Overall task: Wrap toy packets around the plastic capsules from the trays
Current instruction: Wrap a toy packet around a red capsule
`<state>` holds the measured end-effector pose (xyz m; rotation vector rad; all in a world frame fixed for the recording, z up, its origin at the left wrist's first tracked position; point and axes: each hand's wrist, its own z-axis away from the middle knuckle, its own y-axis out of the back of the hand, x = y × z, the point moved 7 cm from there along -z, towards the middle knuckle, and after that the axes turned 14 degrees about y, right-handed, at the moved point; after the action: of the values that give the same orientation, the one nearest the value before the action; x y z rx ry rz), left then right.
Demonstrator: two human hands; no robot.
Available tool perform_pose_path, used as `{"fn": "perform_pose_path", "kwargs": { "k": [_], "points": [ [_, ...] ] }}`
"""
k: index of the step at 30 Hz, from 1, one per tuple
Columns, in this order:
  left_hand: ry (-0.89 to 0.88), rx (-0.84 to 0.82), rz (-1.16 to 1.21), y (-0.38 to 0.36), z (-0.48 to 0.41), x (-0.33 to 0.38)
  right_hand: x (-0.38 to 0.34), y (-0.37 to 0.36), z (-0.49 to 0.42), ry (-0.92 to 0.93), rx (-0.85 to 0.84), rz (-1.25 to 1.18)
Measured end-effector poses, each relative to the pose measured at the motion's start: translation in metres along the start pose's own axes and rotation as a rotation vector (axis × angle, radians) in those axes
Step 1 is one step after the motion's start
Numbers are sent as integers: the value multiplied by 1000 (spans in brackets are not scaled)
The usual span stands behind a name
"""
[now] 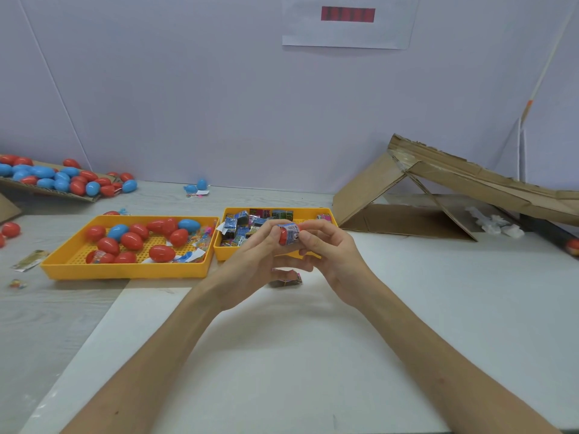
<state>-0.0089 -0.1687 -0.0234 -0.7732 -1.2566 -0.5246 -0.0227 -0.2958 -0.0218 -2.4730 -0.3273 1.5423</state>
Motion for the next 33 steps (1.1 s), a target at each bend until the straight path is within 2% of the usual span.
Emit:
{"fn": "perform_pose_path", "kwargs": {
  "k": [11, 33],
  "points": [
    [-64, 155, -41, 9, -1, 3, 3, 1, -1, 9, -7, 3],
    [-16, 114, -30, 7, -2, -2, 3, 1, -1, -17, 1, -36]
  ]
}}
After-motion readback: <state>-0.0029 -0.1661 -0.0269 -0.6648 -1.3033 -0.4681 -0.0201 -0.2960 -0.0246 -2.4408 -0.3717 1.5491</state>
